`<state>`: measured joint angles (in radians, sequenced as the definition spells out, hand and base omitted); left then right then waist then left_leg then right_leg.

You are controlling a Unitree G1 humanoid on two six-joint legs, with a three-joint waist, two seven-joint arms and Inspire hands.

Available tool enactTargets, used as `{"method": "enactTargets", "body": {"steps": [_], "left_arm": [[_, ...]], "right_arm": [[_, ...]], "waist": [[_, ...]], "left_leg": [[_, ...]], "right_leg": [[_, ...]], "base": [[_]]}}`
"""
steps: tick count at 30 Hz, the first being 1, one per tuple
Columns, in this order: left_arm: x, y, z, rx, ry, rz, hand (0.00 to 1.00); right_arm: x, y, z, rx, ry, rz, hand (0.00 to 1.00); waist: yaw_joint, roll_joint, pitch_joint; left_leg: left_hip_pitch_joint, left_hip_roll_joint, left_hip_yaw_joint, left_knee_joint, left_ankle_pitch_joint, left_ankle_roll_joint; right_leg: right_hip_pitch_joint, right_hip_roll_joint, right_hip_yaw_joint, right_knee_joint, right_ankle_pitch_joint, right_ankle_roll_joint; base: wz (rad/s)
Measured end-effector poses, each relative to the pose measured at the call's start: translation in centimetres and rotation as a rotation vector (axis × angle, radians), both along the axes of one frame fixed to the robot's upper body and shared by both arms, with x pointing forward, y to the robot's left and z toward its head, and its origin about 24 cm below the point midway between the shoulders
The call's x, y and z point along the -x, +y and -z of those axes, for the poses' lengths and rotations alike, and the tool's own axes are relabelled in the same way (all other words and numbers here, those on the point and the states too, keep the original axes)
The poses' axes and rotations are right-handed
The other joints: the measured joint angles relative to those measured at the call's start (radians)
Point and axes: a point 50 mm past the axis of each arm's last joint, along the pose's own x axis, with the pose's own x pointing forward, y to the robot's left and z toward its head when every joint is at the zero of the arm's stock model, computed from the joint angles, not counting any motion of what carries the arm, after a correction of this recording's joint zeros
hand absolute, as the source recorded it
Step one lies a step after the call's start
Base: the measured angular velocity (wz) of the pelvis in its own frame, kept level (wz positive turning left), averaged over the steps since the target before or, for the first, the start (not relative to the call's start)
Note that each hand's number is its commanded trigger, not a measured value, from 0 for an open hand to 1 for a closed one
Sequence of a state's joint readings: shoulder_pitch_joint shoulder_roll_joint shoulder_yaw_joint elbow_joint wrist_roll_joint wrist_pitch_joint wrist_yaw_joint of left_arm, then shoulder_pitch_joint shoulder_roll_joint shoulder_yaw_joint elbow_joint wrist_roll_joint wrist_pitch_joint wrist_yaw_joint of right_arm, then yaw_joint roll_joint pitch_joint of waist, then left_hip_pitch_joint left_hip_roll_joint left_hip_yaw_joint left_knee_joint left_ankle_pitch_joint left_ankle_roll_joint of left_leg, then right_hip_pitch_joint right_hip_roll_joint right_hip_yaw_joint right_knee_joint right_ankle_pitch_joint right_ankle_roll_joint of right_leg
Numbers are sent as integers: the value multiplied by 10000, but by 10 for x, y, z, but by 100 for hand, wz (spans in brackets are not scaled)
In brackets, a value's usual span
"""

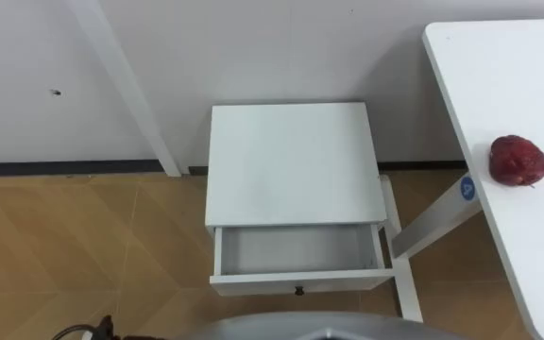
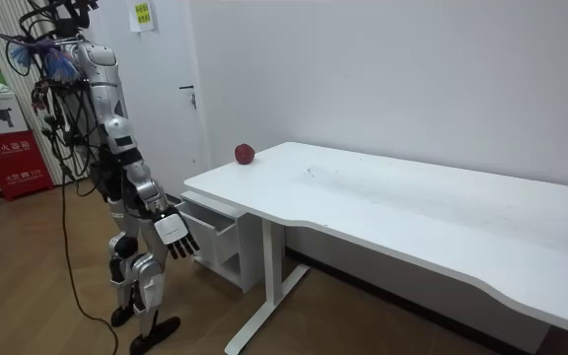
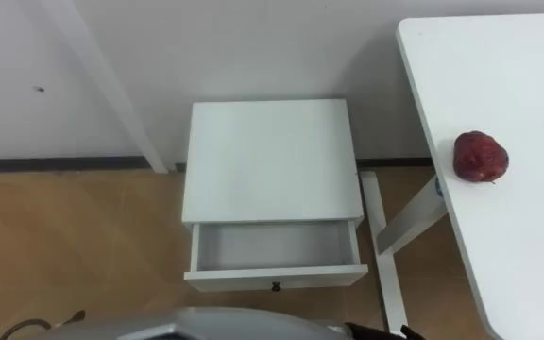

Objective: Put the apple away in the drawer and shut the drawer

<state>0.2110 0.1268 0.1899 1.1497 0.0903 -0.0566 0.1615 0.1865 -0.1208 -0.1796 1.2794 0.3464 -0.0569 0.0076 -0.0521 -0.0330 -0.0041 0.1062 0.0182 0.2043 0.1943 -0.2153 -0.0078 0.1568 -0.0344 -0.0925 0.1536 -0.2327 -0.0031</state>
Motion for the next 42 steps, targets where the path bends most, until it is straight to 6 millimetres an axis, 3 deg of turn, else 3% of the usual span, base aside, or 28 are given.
{"method": "enactTargets", "body": {"steps": [14,17,23,25,31,39,42], "left_arm": [[5,-2,1,390,100,38,0],[8,-2,2,413,227,13,0],[21,-1,2,169,594,-430,0],[25,2,1,-57,626,-636,0],[19,8,-2,-486,226,-755,0],[12,9,-3,-603,50,-202,0],[10,6,-2,-517,39,-25,0]], "right_arm": [[-2,-1,0,-3,-130,653,0],[0,-3,-1,198,-126,1311,0],[2,-21,-6,1223,-422,4764,0],[-3,-34,-13,1988,-886,5973,0],[-27,-56,-33,3959,-2013,7238,0],[-51,-73,-68,6671,-2829,7677,0],[-54,-71,-71,7285,-2390,7860,0]], "waist": [[41,84,9],[15,134,11],[-256,264,49],[-378,261,52],[-614,191,25],[-529,206,-8],[-490,236,-7]], "left_leg": [[-143,8,-41,32,-1,0],[-139,22,-40,31,-3,2],[-95,33,-24,41,-12,14],[-92,31,59,45,-13,17],[-129,23,157,44,-9,25],[-340,16,191,27,-8,24],[-421,17,265,10,-8,24]], "right_leg": [[-150,-5,-107,155,5,-4],[-139,1,-137,168,20,-12],[-157,4,-109,283,21,-8],[-199,-4,-30,313,5,7],[-319,-17,70,338,-5,19],[-545,-2,139,357,-3,19],[-694,13,258,391,-3,19]], "base": [[1],[0],[-1],[-9],[-6],[0],[-8]]}}
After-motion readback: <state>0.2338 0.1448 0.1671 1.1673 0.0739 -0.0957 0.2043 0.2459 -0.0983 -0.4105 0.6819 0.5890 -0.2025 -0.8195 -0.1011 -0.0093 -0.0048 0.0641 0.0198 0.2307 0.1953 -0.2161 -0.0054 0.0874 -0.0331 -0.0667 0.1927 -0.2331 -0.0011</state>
